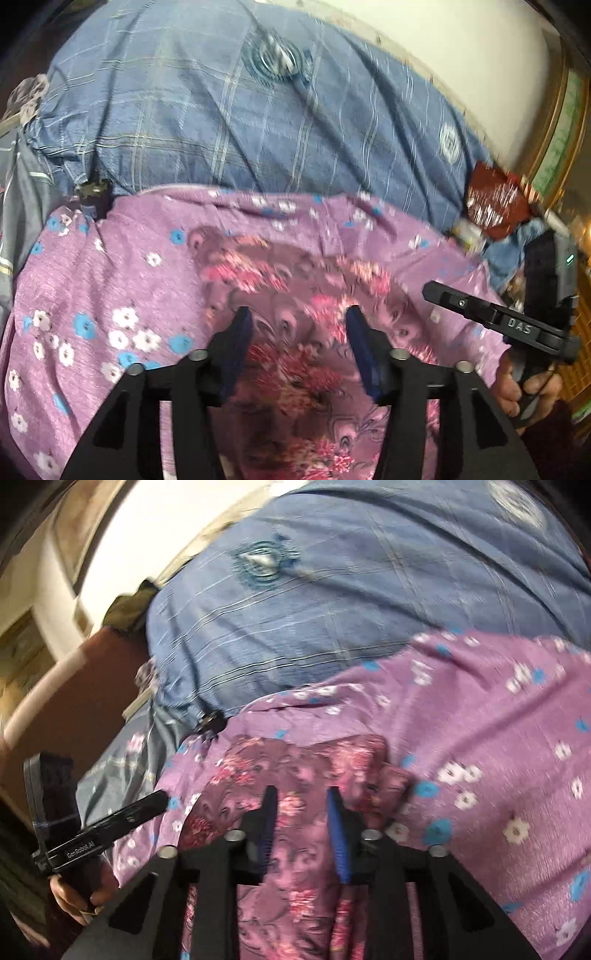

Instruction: Fold small clothes

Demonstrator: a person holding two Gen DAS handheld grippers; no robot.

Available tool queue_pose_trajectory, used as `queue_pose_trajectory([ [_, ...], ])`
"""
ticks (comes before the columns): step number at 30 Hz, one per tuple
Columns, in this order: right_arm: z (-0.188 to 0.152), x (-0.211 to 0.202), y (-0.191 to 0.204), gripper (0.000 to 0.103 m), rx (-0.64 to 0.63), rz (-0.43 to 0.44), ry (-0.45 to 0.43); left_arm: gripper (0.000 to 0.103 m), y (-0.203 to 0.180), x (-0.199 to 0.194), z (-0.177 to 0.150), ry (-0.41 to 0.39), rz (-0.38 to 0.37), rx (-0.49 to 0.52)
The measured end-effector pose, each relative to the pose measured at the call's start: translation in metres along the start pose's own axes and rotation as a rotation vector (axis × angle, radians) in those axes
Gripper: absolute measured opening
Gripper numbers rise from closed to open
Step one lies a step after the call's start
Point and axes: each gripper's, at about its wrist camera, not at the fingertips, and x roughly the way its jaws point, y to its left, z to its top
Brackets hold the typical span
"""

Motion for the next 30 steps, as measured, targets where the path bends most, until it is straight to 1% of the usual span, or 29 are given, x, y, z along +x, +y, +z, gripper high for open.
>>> queue_pose_trajectory([
  [1, -0.005, 0.010, -0.001, 0.020, 0.014, -0.006, 0.047, 0.057, -0.005, 0.010, -0.003, 0.041, 0.015, 0.013],
  [2, -0.009, 0.025, -0.008, 0.019, 0.045, -0.049, 0.111, 0.057, -0.011, 0.023, -0.008, 0.092, 0.033, 0.027],
  [3, -0.014, 0.036, -0.016, 0.018, 0.068, -0.085, 0.158, 0.057, -0.012, 0.031, -0.008, 0.125, 0.050, 0.037],
  [4, -0.022, 0.053, -0.027, 0.018, 0.101, -0.125, 0.233, 0.057, -0.013, 0.042, -0.012, 0.164, 0.084, 0.062],
  [5, -0.026, 0.061, -0.035, 0.014, 0.117, -0.123, 0.260, 0.057, -0.014, 0.051, -0.013, 0.182, 0.106, 0.088],
  [6, -0.025, 0.060, -0.036, 0.014, 0.109, -0.113, 0.234, 0.057, -0.017, 0.055, -0.015, 0.182, 0.129, 0.125],
  [8, -0.023, 0.056, -0.025, 0.014, 0.037, -0.154, 0.227, 0.057, -0.027, 0.055, -0.017, 0.158, 0.158, 0.178],
  [10, -0.027, 0.051, -0.011, 0.018, -0.032, -0.214, 0.196, 0.057, -0.032, 0.051, -0.016, 0.133, 0.162, 0.167],
  [12, -0.029, 0.043, 0.005, 0.019, -0.096, -0.284, 0.169, 0.057, -0.037, 0.039, -0.017, 0.100, 0.151, 0.137],
  [14, -0.030, 0.031, 0.012, 0.021, -0.128, -0.319, 0.124, 0.057, -0.040, 0.019, -0.020, 0.041, 0.155, 0.112],
  [17, -0.030, 0.003, 0.030, 0.025, -0.161, -0.387, 0.029, 0.058, -0.049, -0.024, -0.024, -0.059, 0.206, 0.107],
  [19, -0.028, -0.013, 0.043, 0.030, -0.193, -0.444, -0.023, 0.066, -0.056, -0.049, -0.034, -0.119, 0.236, 0.096],
  [20, -0.028, -0.021, 0.050, 0.034, -0.210, -0.472, -0.042, 0.067, -0.058, -0.060, -0.038, -0.144, 0.244, 0.085],
  [21, -0.026, -0.027, 0.054, 0.036, -0.215, -0.484, -0.056, 0.070, -0.060, -0.072, -0.045, -0.167, 0.251, 0.070],
  [22, -0.027, -0.036, 0.059, 0.036, -0.216, -0.498, -0.072, 0.072, -0.062, -0.083, -0.052, -0.181, 0.256, 0.053],
  [25, -0.030, -0.057, 0.073, 0.036, -0.209, -0.532, -0.105, 0.072, -0.070, -0.112, -0.069, -0.191, 0.260, 0.034],
  [30, -0.037, -0.093, 0.092, 0.036, -0.195, -0.541, -0.157, 0.072, -0.093, -0.156, -0.081, -0.231, 0.299, 0.070],
])
